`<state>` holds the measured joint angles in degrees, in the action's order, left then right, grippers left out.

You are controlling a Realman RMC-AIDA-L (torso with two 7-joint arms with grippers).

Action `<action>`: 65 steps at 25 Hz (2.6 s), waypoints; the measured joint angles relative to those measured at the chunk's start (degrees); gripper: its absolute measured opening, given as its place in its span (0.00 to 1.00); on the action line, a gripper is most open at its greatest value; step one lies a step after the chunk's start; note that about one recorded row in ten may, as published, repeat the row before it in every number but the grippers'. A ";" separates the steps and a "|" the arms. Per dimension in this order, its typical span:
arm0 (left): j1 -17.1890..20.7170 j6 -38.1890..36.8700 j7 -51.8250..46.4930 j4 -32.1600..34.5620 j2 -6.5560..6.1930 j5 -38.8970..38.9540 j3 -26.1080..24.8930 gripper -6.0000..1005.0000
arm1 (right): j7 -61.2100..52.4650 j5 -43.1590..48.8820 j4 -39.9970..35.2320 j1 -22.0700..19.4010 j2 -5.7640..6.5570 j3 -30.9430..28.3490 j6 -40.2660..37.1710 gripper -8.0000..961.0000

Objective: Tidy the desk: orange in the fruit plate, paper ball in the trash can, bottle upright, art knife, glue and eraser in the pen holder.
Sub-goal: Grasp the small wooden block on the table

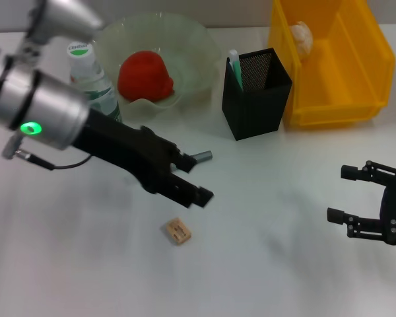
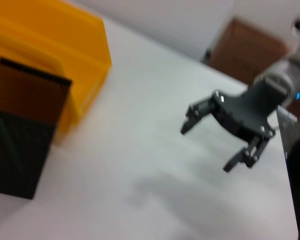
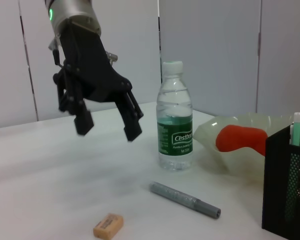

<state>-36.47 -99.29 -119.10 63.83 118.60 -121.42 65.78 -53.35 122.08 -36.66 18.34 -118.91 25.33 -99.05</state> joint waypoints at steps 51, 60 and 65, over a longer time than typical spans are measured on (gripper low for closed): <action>-14.32 11.65 -39.44 -1.56 0.57 -16.45 37.01 0.68 | -1.11 0.00 0.01 1.39 0.00 -0.73 1.42 0.84; -13.32 13.39 -39.21 -2.09 0.57 -16.96 39.80 0.68 | -1.43 0.00 0.01 1.69 0.00 -0.73 1.57 0.84; -13.06 14.37 -38.80 -2.23 0.57 -17.05 40.97 0.68 | -1.67 0.00 0.01 1.87 0.00 -0.73 1.67 0.84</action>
<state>-49.54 -84.92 -157.90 61.60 119.18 -138.47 106.75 -55.03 122.08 -36.65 20.21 -118.91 24.61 -97.38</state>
